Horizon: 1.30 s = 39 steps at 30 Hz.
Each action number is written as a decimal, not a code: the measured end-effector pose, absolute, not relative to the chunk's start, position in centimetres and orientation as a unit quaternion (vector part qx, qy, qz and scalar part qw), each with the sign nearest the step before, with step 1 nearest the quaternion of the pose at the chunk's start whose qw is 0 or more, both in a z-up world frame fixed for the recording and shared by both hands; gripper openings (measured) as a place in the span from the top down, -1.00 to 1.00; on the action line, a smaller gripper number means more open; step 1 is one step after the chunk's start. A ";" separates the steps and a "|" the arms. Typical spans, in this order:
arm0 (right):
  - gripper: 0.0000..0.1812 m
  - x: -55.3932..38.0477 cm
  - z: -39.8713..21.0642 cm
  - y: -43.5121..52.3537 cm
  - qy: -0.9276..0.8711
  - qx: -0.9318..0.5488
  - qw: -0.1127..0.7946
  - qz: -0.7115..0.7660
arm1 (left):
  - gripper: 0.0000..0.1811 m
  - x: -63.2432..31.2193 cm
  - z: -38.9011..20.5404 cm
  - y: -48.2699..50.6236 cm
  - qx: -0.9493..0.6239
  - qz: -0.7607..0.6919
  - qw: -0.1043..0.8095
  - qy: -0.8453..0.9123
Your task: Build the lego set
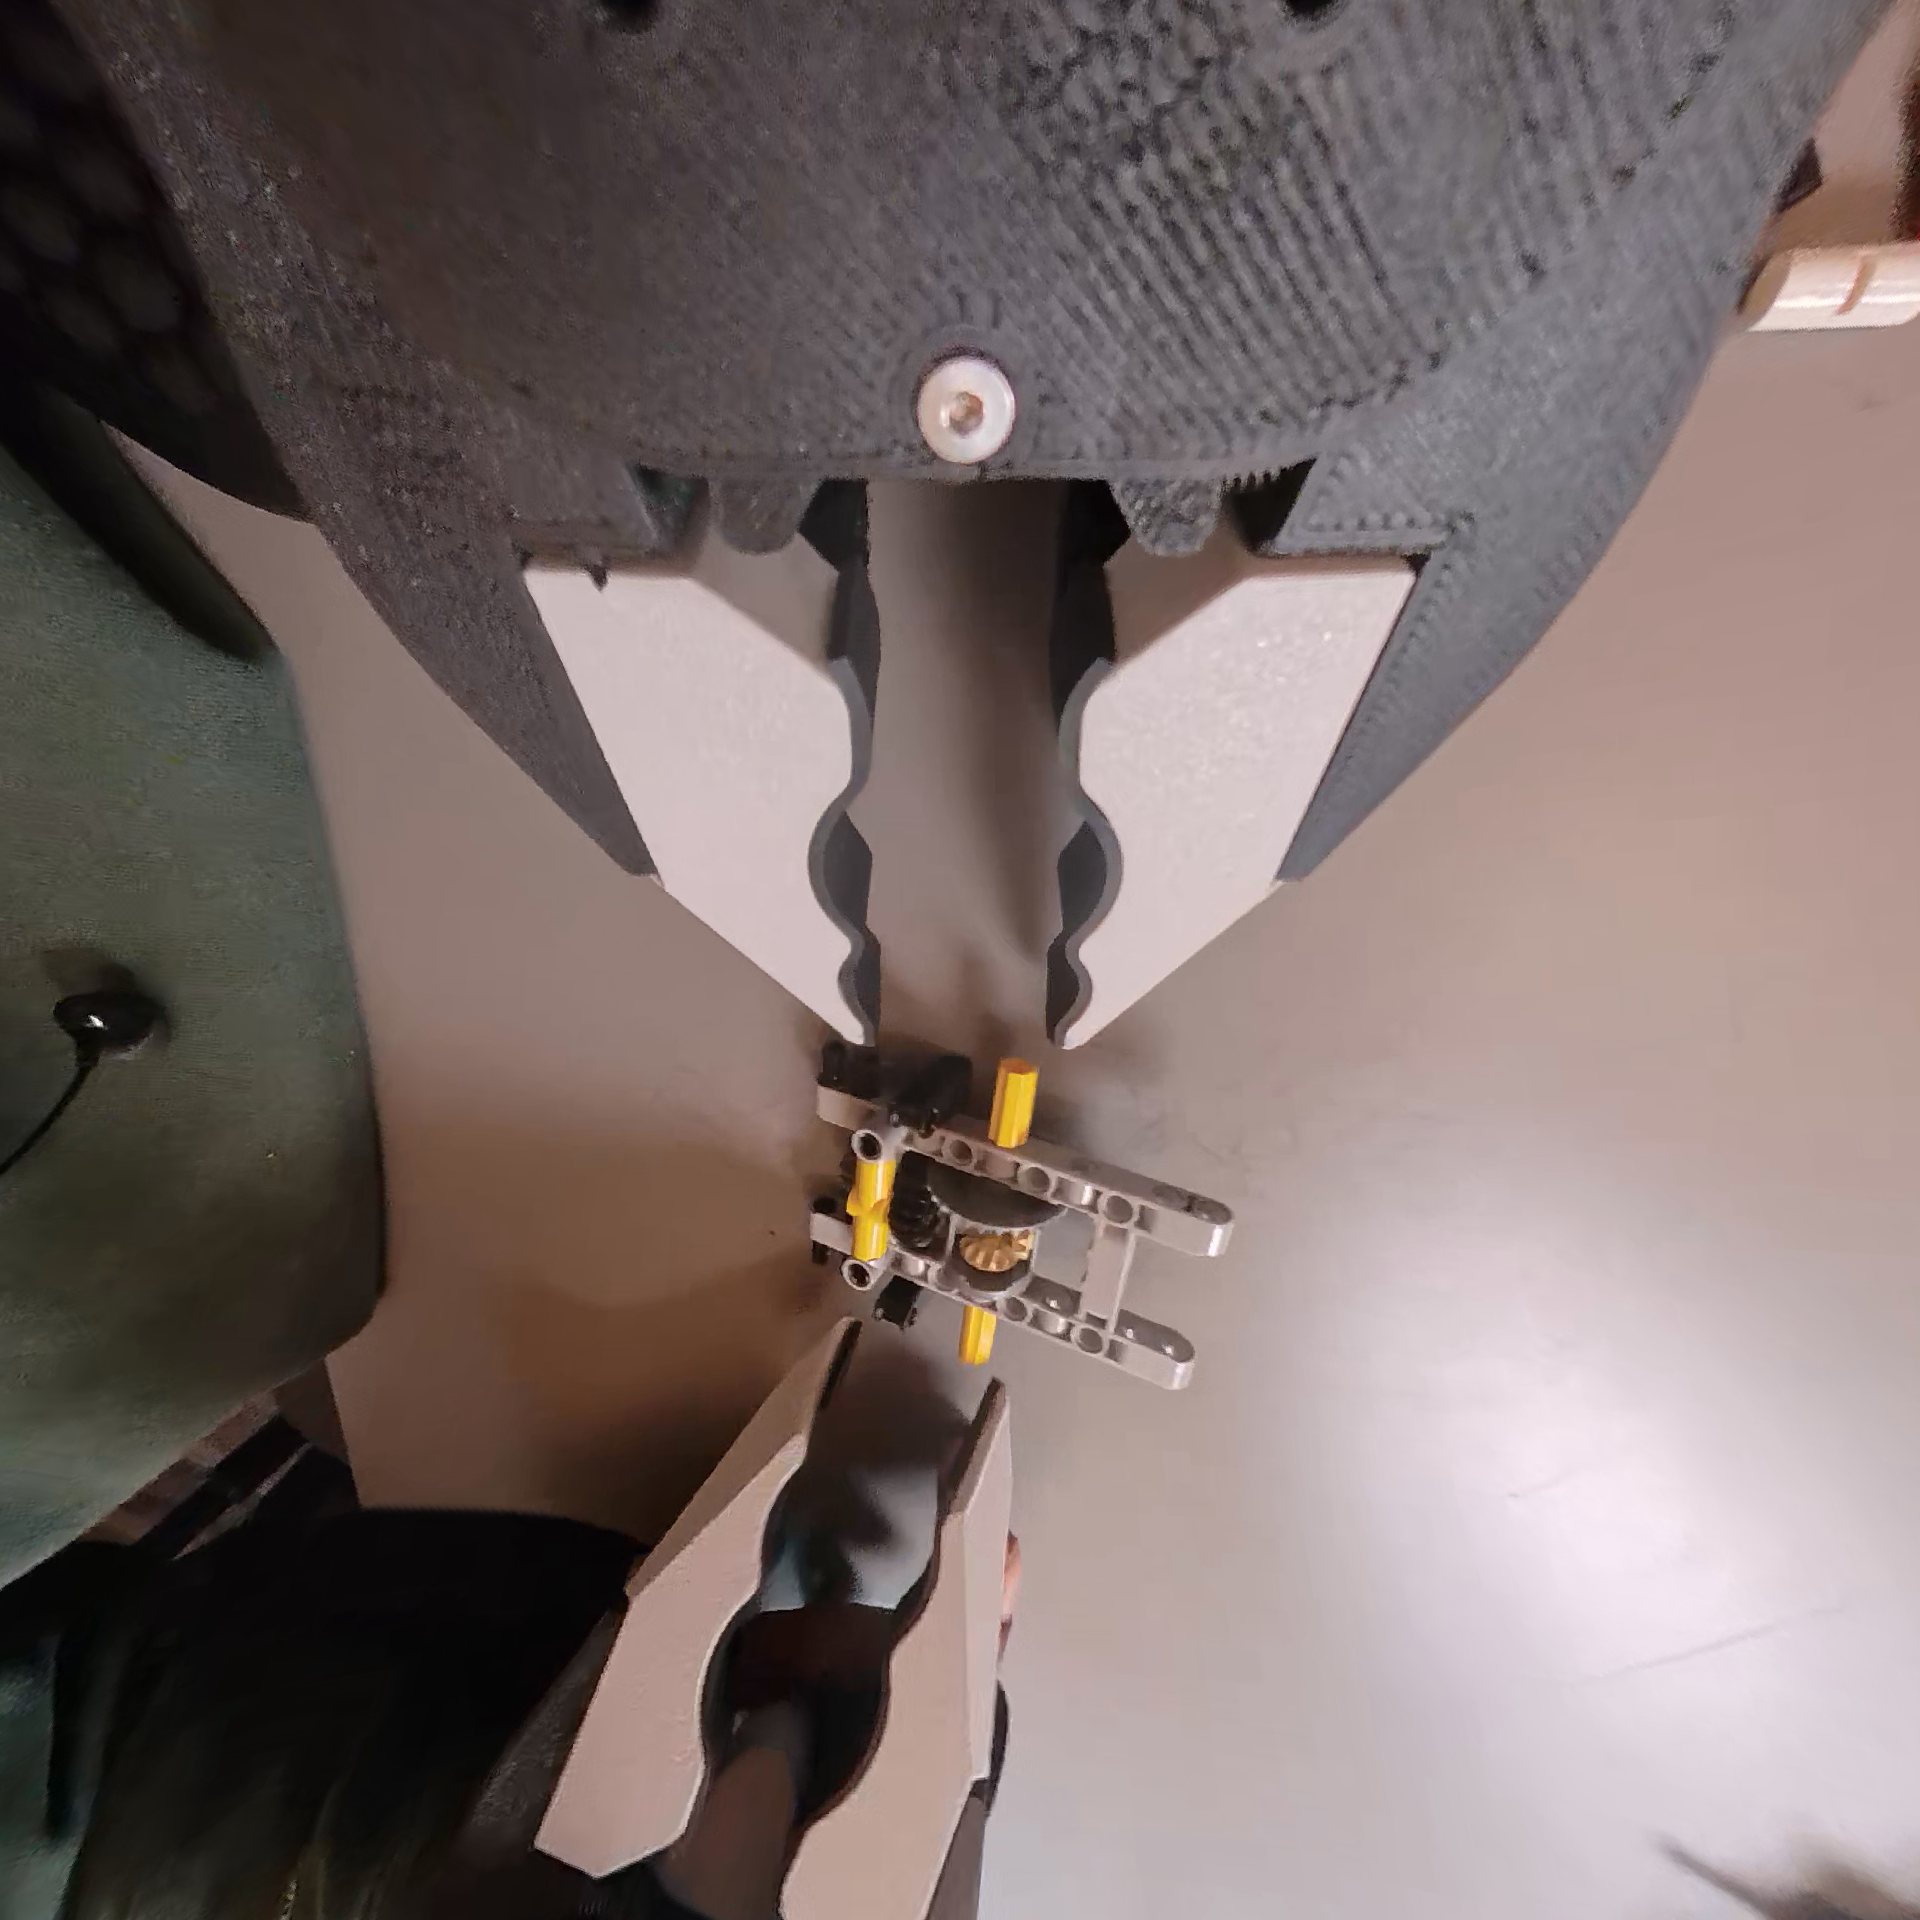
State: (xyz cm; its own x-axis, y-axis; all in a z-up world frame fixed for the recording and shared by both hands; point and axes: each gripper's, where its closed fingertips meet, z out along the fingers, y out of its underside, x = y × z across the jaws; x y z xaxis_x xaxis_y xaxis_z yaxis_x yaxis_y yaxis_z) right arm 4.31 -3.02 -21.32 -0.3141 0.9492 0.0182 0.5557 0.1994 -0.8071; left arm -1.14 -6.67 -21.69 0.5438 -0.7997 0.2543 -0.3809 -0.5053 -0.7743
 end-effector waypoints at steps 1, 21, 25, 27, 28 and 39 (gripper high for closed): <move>0.68 4.3 -21.4 -3.1 -0.729 -0.517 0.273 0.357 | 0.65 -0.9 -21.7 -6.9 -0.808 -0.312 0.337 0.369; 0.08 3.9 -21.7 -3.6 -0.797 -0.425 0.236 0.358 | 0.31 0.9 -22.5 -7.9 -0.796 -0.249 0.333 0.440; 0.02 2.8 -22.1 -4.3 -0.822 -0.393 0.214 0.351 | 0.60 1.3 -22.7 -6.8 -0.782 -0.221 0.360 0.458; 0.04 2.4 -22.3 -4.1 -0.823 -0.391 0.224 0.347 | 0.62 1.0 -22.5 -6.7 -0.779 -0.234 0.361 0.456; 0.09 2.2 -22.3 -3.9 -0.818 -0.395 0.235 0.345 | 0.60 0.7 -22.3 -6.5 -0.778 -0.235 0.368 0.452; 0.50 3.6 -21.1 -2.2 -0.776 -0.460 0.286 0.323 | 0.49 -2.5 -21.0 -6.1 -0.791 -0.229 0.395 0.407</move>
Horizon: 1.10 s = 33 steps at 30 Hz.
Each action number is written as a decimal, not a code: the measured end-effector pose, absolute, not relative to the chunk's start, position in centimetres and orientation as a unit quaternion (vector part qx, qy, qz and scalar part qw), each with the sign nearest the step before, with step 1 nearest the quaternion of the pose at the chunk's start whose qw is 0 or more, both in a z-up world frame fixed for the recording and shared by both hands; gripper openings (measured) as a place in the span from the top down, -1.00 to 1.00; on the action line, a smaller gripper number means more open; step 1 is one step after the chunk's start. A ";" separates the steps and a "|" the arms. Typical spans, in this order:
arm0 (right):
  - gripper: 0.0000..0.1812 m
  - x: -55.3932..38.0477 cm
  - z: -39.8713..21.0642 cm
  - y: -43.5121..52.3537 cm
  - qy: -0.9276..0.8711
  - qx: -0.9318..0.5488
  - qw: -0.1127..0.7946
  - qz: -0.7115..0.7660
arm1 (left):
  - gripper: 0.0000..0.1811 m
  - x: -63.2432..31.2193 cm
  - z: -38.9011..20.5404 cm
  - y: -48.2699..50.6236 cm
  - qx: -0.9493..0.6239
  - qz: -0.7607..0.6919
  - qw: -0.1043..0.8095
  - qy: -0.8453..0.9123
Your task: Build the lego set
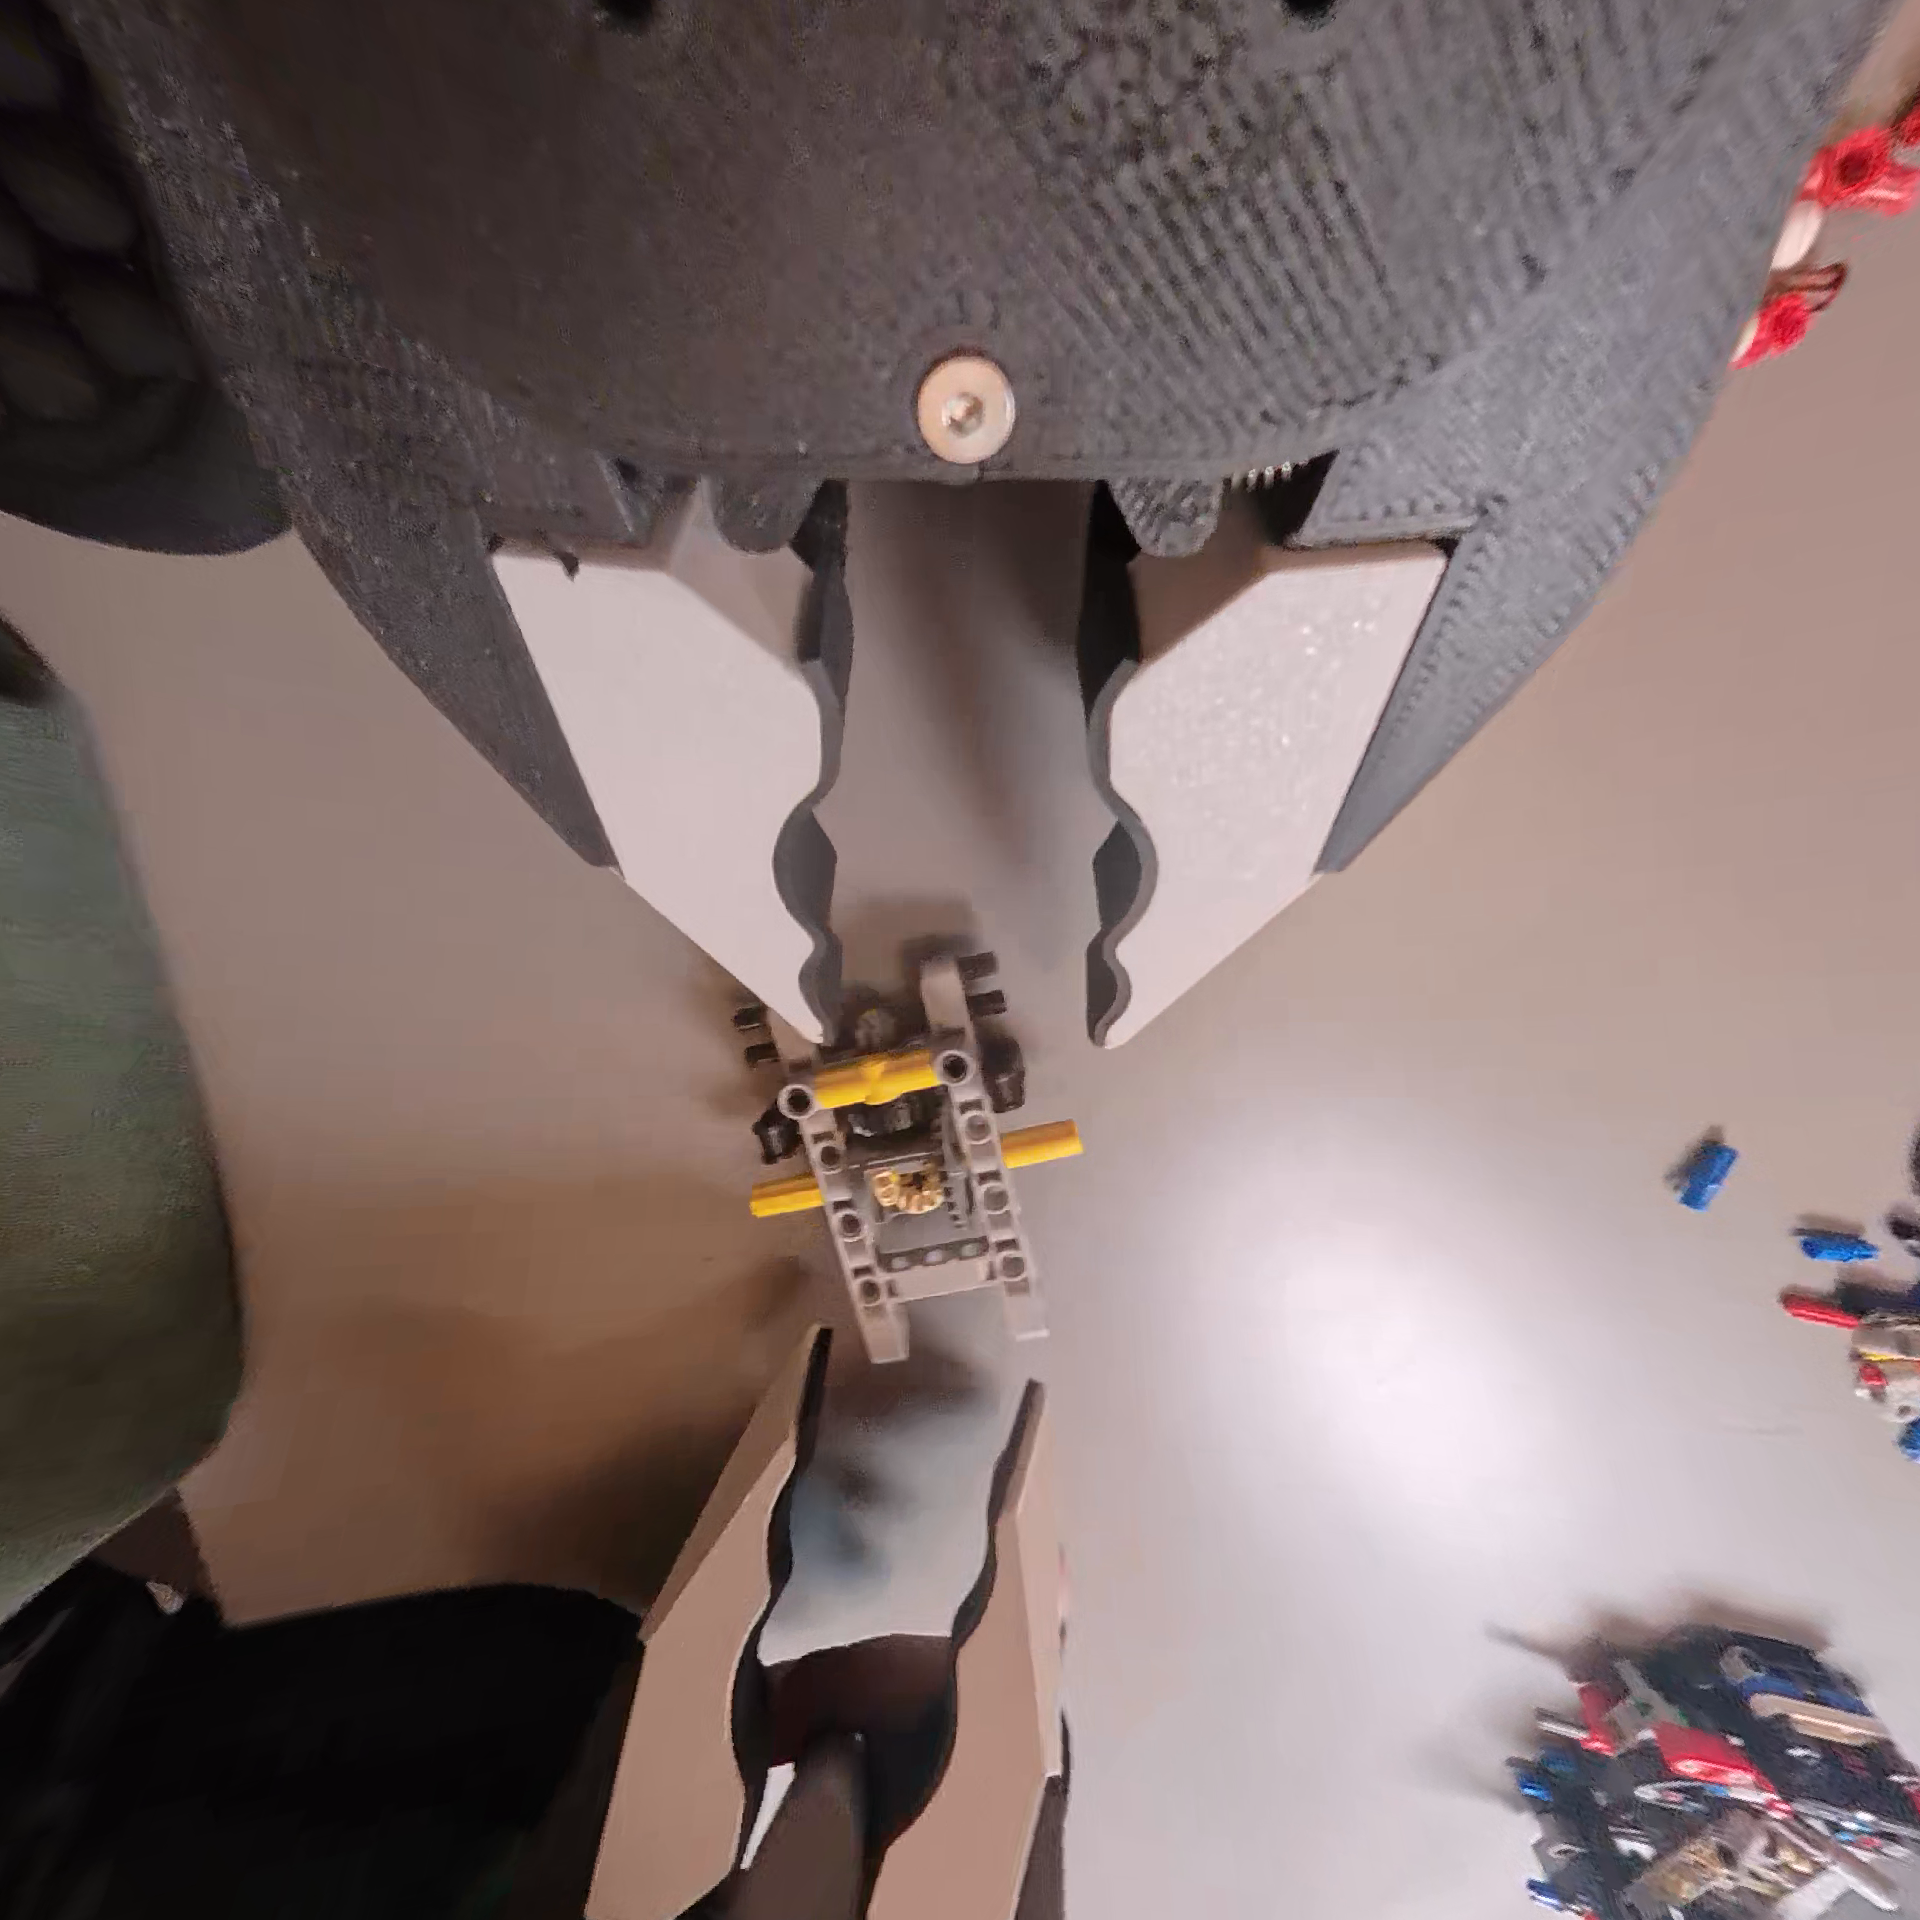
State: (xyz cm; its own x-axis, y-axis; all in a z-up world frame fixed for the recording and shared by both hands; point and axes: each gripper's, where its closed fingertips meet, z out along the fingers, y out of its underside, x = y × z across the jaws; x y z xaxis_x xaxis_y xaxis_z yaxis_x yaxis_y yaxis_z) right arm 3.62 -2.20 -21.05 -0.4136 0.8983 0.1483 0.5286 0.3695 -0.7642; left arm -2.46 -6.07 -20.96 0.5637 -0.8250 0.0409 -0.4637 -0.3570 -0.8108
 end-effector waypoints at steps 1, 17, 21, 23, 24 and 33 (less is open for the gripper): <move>0.49 3.7 -21.0 -2.3 -0.775 -0.459 0.287 0.326 | 0.43 -2.3 -21.1 -6.3 -0.794 -0.226 0.387 0.411; 0.56 3.6 -21.3 -1.0 -0.769 -0.470 0.274 0.336 | 0.36 -0.4 -21.2 -4.0 -0.785 -0.220 0.401 0.418; 0.55 4.8 -21.8 0.2 -0.770 -0.488 0.266 0.313 | 0.37 0.5 -22.2 -2.7 -0.793 -0.205 0.390 0.421; 0.55 5.2 -22.0 0.6 -0.769 -0.496 0.263 0.306 | 0.37 0.9 -22.1 -2.3 -0.790 -0.198 0.397 0.424; 0.55 5.3 -22.0 0.6 -0.768 -0.497 0.261 0.308 | 0.37 0.9 -22.1 -2.3 -0.789 -0.196 0.397 0.426; 0.53 2.9 -21.7 -1.0 -0.759 -0.493 0.273 0.326 | 0.37 -1.1 -22.9 -3.8 -0.814 -0.200 0.338 0.429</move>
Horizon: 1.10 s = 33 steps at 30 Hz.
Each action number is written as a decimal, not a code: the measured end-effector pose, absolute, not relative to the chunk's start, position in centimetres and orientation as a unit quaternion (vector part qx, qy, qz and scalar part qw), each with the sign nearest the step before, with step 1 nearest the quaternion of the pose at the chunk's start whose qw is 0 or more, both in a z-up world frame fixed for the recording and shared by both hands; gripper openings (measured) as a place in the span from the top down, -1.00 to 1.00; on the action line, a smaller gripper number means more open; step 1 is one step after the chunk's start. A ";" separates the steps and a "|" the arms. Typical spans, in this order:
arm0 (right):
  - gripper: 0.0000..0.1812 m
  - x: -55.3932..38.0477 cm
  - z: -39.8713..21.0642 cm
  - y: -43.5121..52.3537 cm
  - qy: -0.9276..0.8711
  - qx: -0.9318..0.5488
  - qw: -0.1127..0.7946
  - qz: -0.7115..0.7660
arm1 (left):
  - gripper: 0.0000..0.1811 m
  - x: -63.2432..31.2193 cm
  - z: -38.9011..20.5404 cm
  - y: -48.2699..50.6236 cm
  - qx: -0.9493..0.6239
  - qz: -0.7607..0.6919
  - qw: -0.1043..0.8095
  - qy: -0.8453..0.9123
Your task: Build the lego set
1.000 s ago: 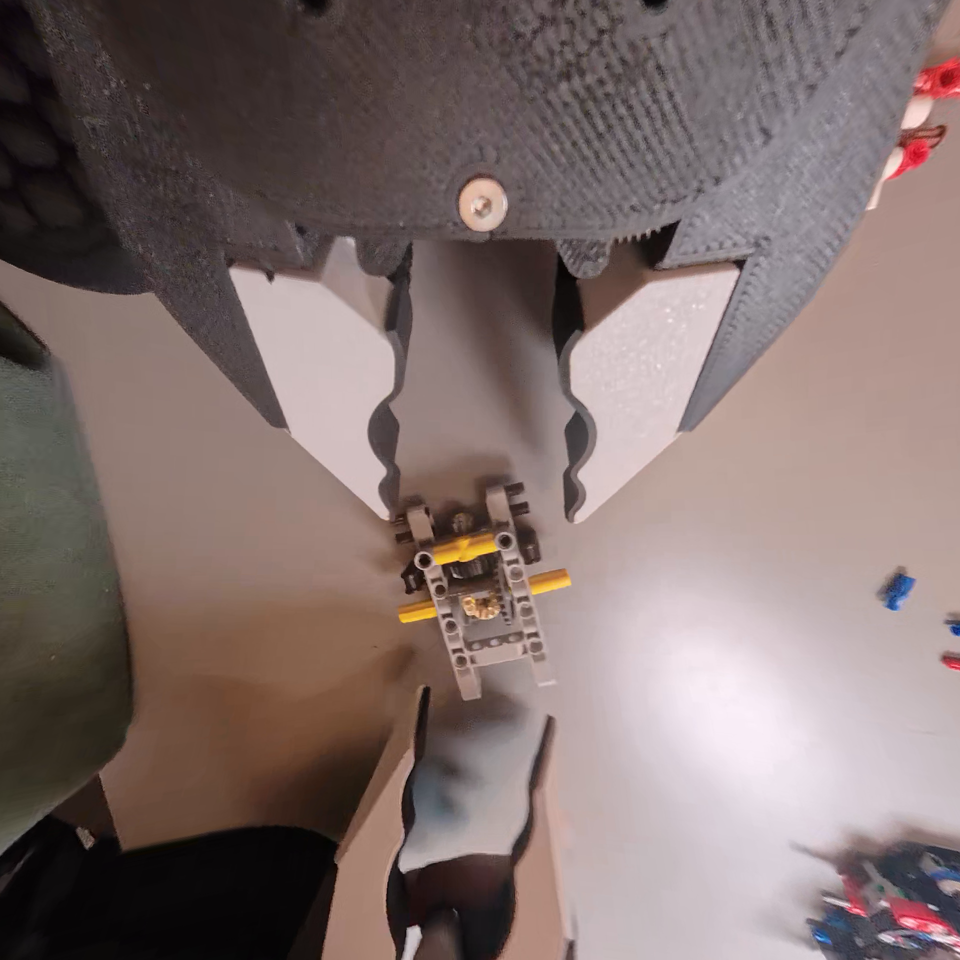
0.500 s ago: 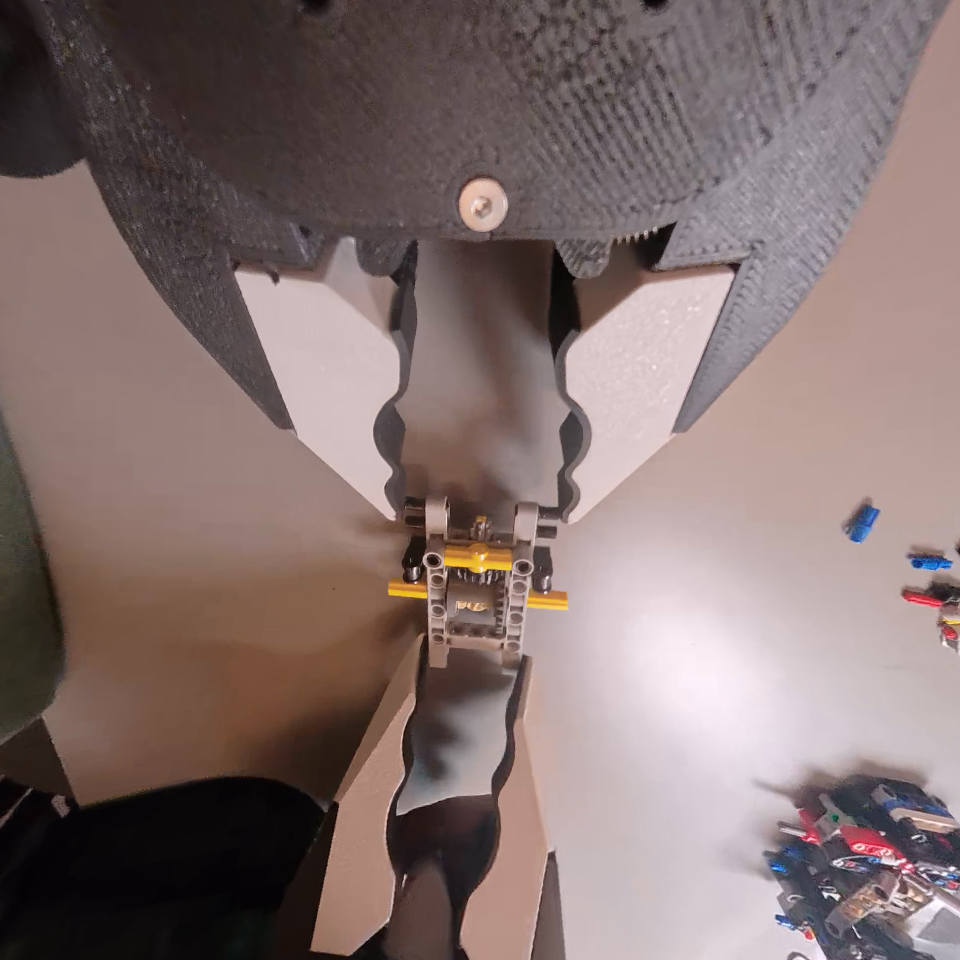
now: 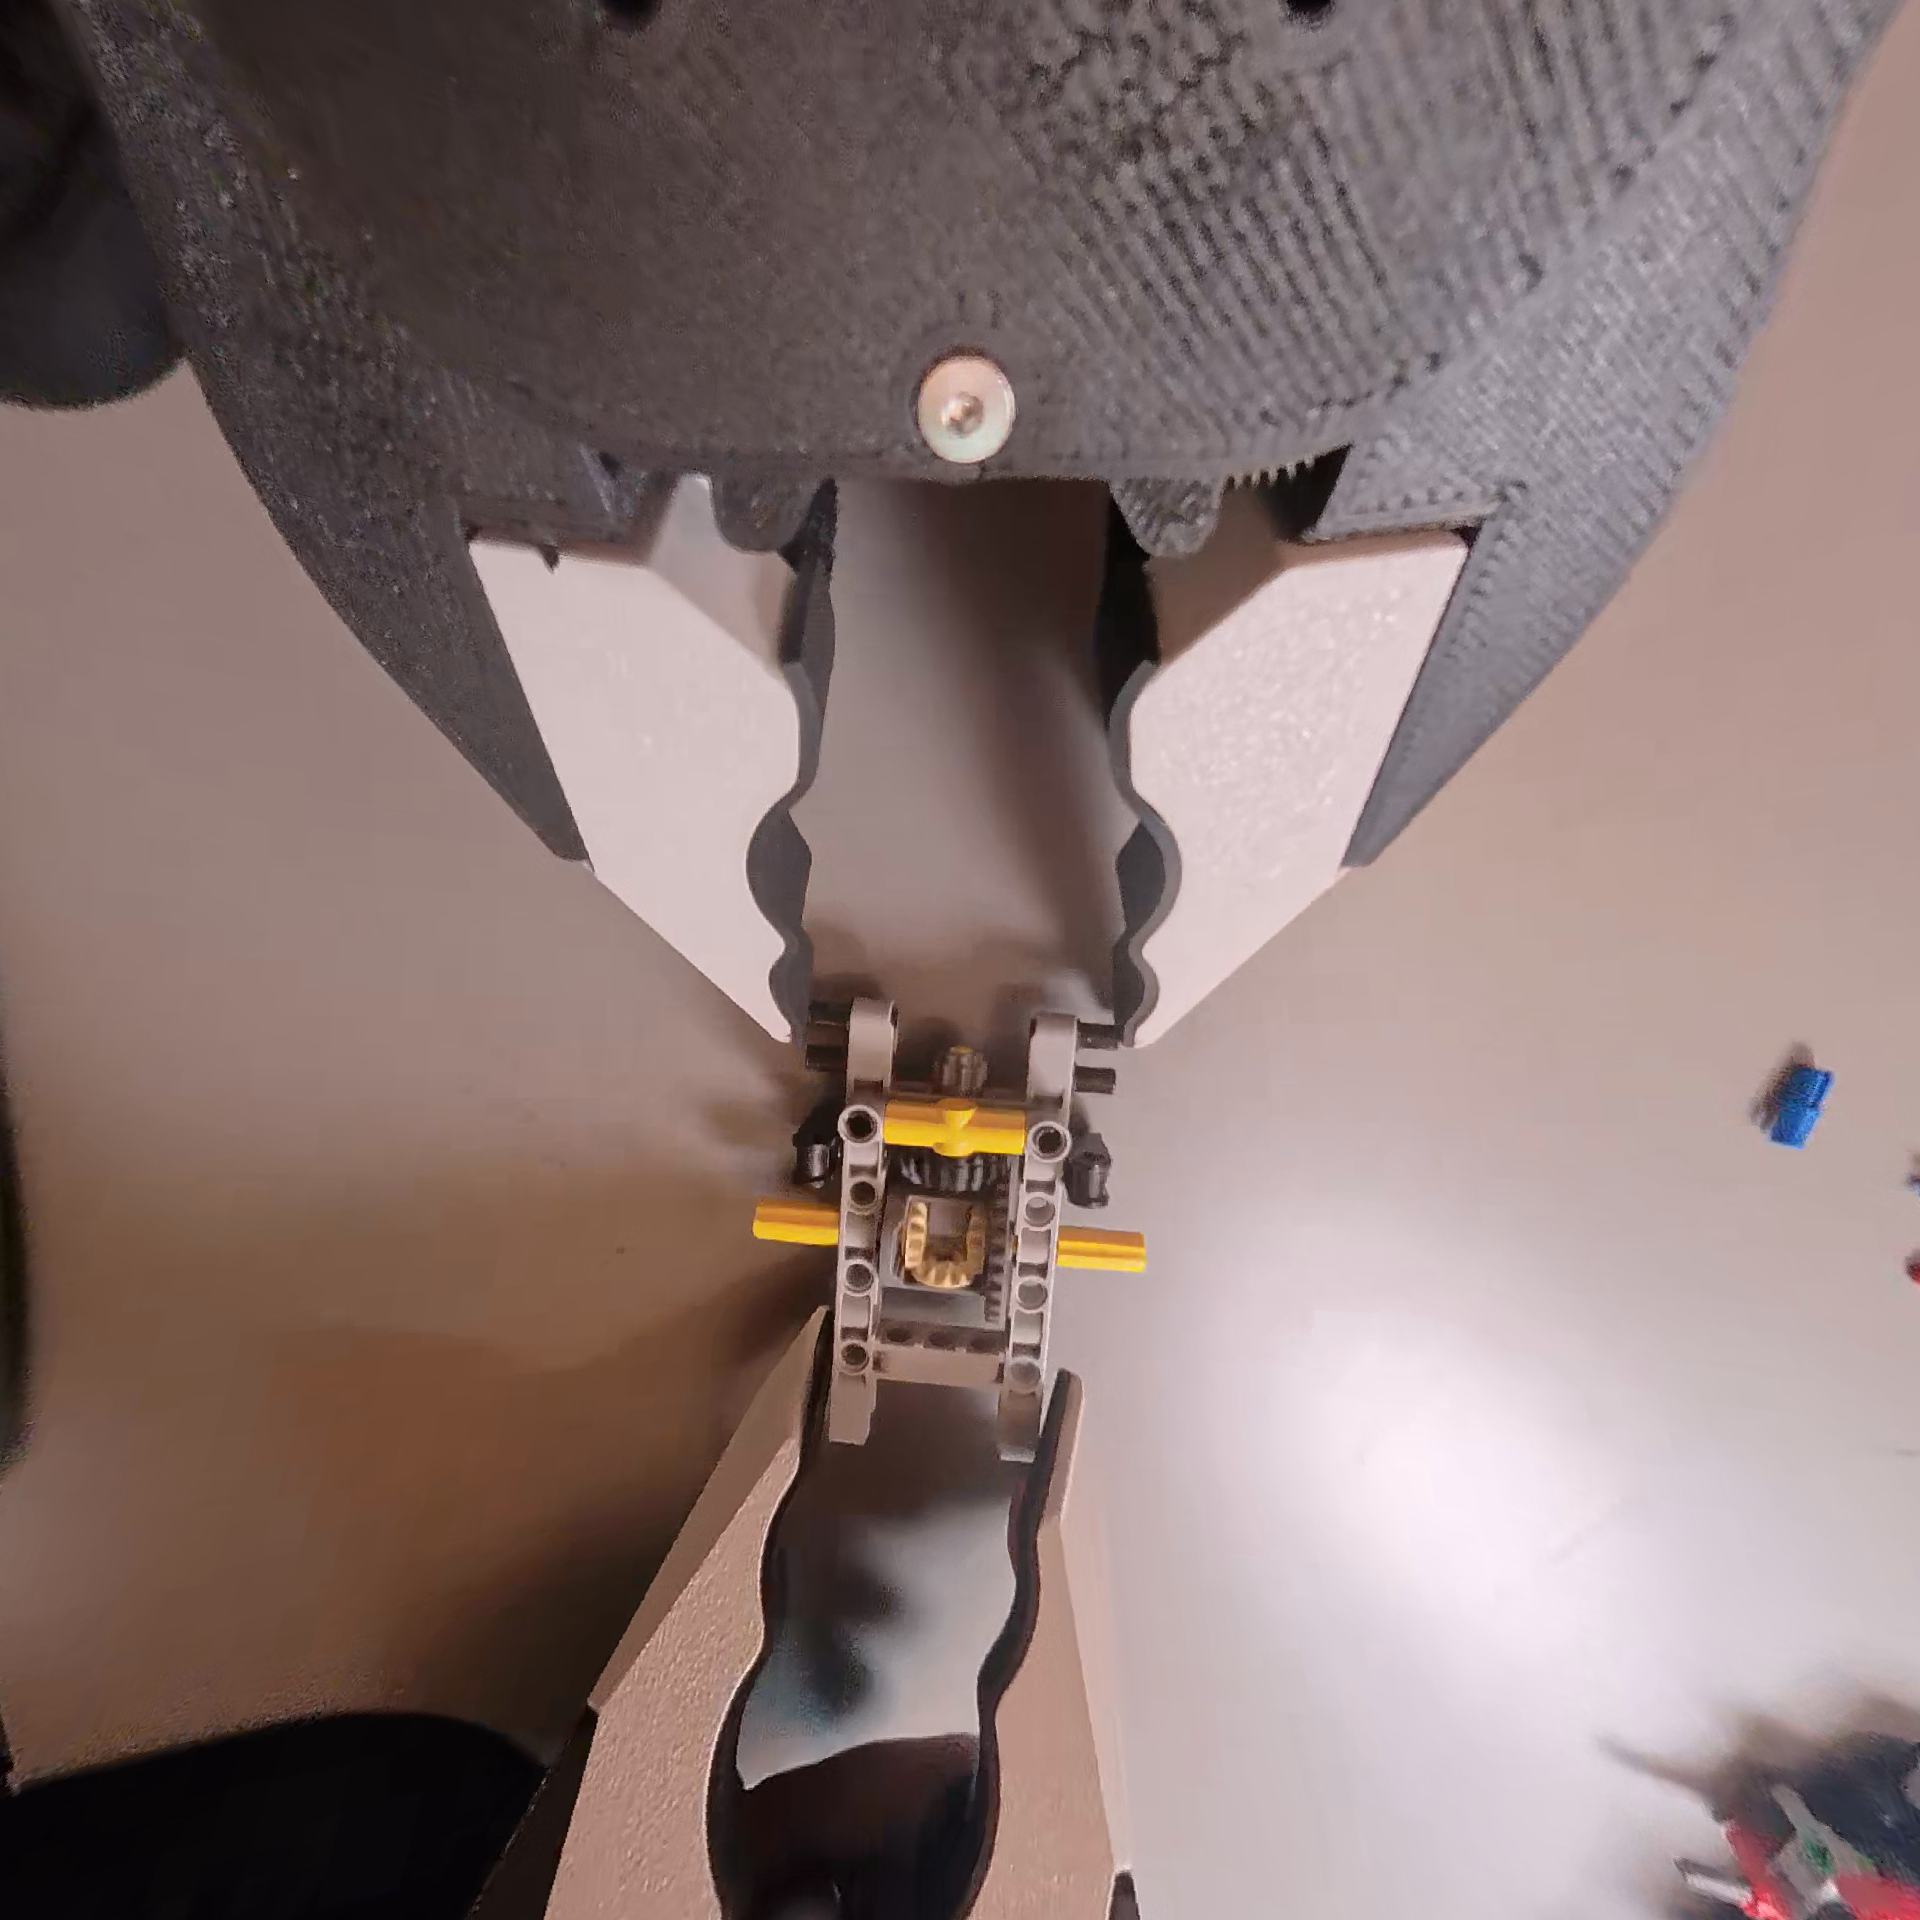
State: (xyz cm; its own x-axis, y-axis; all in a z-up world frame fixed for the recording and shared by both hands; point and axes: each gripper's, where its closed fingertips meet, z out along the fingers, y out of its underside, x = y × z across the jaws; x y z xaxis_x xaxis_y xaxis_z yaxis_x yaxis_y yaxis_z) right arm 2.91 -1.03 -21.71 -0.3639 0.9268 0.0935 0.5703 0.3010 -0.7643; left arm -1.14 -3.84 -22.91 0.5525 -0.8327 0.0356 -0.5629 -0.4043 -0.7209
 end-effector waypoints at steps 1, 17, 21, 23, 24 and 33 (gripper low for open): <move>0.52 2.5 -21.7 -1.2 -0.757 -0.493 0.277 0.328 | 0.37 -1.6 -23.0 -4.1 -0.817 -0.198 0.330 0.429; 0.52 -0.3 -22.0 -2.2 -0.775 -0.478 0.289 0.295 | 0.37 -4.5 -23.1 -5.4 -0.840 -0.168 0.290 0.427; 0.52 1.7 -22.1 -1.2 -0.782 -0.485 0.271 0.283 | 0.37 -2.6 -23.1 -4.4 -0.838 -0.167 0.287 0.434; 0.52 2.4 -22.1 -0.8 -0.782 -0.489 0.265 0.280 | 0.37 -1.9 -23.1 -4.0 -0.837 -0.167 0.286 0.436; 0.52 2.6 -22.1 -0.7 -0.782 -0.491 0.264 0.280 | 0.37 -1.7 -23.1 -3.9 -0.836 -0.167 0.287 0.437; 0.52 2.8 -22.1 -0.4 -0.780 -0.493 0.265 0.281 | 0.37 -1.6 -22.9 -3.6 -0.832 -0.167 0.296 0.439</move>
